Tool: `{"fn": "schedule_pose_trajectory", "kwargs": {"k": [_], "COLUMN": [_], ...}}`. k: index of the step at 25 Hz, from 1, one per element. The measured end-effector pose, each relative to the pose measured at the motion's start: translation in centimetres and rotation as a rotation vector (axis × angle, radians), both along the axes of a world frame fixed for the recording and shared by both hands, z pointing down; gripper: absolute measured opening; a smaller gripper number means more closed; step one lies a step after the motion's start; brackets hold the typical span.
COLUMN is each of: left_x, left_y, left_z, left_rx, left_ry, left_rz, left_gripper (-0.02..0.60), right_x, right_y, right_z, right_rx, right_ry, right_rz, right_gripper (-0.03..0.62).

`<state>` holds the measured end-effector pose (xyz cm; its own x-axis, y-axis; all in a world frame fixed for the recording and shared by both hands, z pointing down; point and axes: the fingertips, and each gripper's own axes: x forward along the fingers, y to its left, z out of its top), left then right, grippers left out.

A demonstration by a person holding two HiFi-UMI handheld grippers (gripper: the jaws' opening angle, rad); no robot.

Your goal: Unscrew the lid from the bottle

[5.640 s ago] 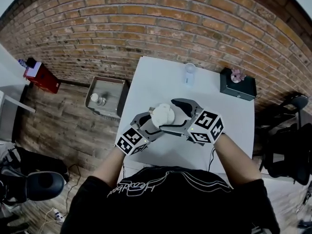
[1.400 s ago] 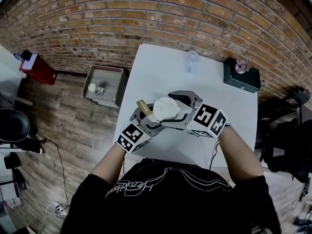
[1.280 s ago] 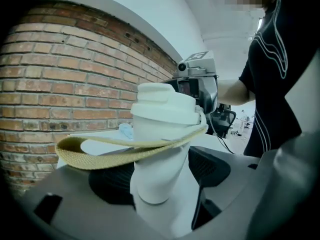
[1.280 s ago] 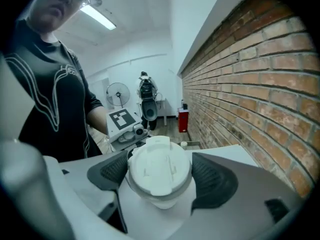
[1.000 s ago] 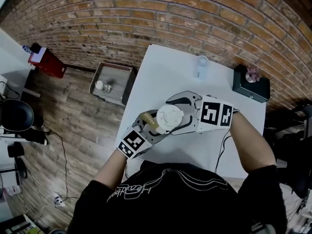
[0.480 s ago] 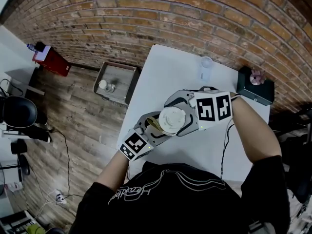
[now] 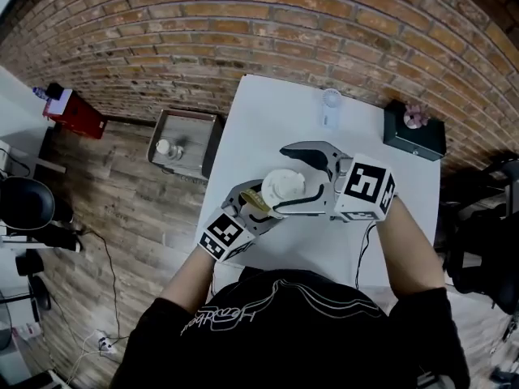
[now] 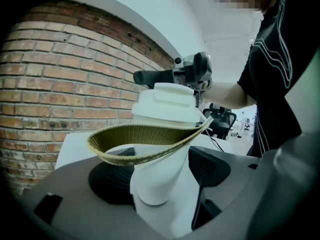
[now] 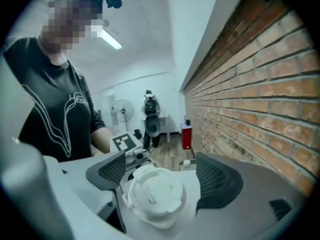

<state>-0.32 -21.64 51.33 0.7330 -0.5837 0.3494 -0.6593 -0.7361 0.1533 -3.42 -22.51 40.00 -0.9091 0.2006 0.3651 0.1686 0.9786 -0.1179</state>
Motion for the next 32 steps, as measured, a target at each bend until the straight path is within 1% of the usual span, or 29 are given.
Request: {"fn": "schedule_pose_trajectory", "kwargs": {"k": [3, 6, 9, 12, 15, 21, 24, 27, 32], "left_x": [0.0, -0.2, -0.2, -0.2, -0.2, -0.1, -0.1, -0.1, 0.0], "left_y": [0.2, 0.2, 0.1, 0.0, 0.0, 0.0, 0.1, 0.1, 0.2], "left_z": [0.1, 0.2, 0.1, 0.0, 0.1, 0.1, 0.2, 0.2, 0.2], "left_rx": [0.006, 0.007, 0.016, 0.029, 0.034, 0.033, 0.031, 0.031, 0.029], "left_ry": [0.007, 0.004, 0.005, 0.018, 0.024, 0.022, 0.021, 0.020, 0.018], "left_rz": [0.003, 0.003, 0.003, 0.001, 0.003, 0.008, 0.010, 0.016, 0.020], "left_gripper": [0.357, 0.357, 0.356, 0.356, 0.356, 0.356, 0.354, 0.353, 0.353], "right_x": [0.7, 1.4, 2.0, 2.0, 1.6, 1.7, 1.7, 1.8, 1.9], "right_y": [-0.6, -1.0, -1.1, -0.9, -0.4, -0.7, -0.6, -0.6, -0.6], "right_z": [-0.5, 0.2, 1.4, 2.1, 2.6, 3.4, 3.9, 4.0, 4.0], "right_rx": [-0.009, -0.022, -0.012, -0.013, 0.010, 0.057, 0.055, 0.061, 0.065], "right_ry": [-0.049, -0.037, -0.001, 0.014, 0.031, 0.066, 0.071, 0.061, 0.052], "right_rz": [0.239, 0.447, 0.602, 0.712, 0.792, 0.921, 0.937, 0.942, 0.935], "right_gripper": [0.422, 0.425, 0.426, 0.430, 0.433, 0.414, 0.395, 0.405, 0.400]}}
